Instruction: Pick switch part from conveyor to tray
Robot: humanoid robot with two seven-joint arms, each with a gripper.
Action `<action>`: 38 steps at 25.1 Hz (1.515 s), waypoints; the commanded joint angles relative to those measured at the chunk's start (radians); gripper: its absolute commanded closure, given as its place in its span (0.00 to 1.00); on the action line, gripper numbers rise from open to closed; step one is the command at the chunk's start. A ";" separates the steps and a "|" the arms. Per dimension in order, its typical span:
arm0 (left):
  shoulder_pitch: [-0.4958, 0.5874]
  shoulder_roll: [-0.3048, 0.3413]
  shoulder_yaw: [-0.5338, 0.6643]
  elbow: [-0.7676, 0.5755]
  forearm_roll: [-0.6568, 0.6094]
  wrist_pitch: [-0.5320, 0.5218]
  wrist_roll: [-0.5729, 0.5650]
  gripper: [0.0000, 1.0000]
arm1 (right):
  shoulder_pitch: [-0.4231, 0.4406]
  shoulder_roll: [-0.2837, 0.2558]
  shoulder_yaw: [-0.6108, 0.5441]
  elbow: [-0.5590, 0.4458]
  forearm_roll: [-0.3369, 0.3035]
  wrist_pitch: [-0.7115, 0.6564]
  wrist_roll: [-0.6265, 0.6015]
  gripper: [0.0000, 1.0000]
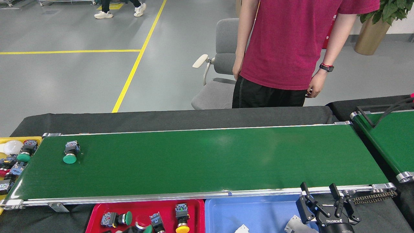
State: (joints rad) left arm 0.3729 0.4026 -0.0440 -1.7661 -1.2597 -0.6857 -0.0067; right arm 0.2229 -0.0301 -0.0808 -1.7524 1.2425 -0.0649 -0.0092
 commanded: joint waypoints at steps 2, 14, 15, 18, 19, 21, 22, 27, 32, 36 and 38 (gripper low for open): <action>-0.012 0.002 0.004 -0.012 0.003 0.077 -0.018 0.00 | -0.005 0.002 -0.002 -0.013 0.002 -0.006 -0.002 0.05; 0.003 -0.028 0.343 0.023 0.094 0.380 -0.015 0.00 | -0.004 0.002 -0.002 -0.013 0.002 -0.004 -0.002 0.05; 0.003 -0.027 0.345 0.039 0.094 0.426 -0.013 0.00 | -0.004 0.002 -0.002 -0.013 0.002 -0.004 -0.002 0.05; 0.004 -0.028 0.351 0.073 0.094 0.526 -0.012 0.00 | -0.004 0.002 -0.002 -0.013 0.002 -0.004 -0.002 0.05; 0.006 -0.028 0.351 0.076 0.094 0.531 -0.012 0.00 | -0.004 0.002 -0.002 -0.013 0.002 -0.004 -0.002 0.05; 0.009 -0.030 0.351 0.076 0.094 0.531 -0.012 0.00 | -0.004 0.002 -0.002 -0.013 0.002 -0.004 -0.002 0.05; 0.009 -0.030 0.351 0.076 0.095 0.531 -0.012 0.00 | -0.004 0.002 -0.002 -0.013 0.002 -0.004 -0.002 0.05; -0.006 -0.076 0.351 0.074 0.091 0.531 0.054 0.00 | -0.004 0.004 -0.002 -0.013 0.002 -0.004 -0.002 0.05; -0.008 -0.093 0.346 0.099 0.074 0.529 0.099 0.00 | -0.004 0.004 -0.002 -0.013 0.002 -0.004 -0.002 0.05; -0.012 -0.082 0.346 0.123 0.072 0.529 0.102 0.00 | -0.004 0.004 -0.002 -0.013 0.002 -0.004 -0.002 0.04; -0.015 -0.079 0.346 0.125 0.072 0.529 0.102 0.00 | -0.004 0.004 -0.002 -0.013 0.002 -0.003 -0.002 0.04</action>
State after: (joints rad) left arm 0.3654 0.3086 0.2976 -1.6359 -1.1846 -0.1569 0.0850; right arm 0.2228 -0.0301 -0.0808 -1.7524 1.2427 -0.0659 -0.0090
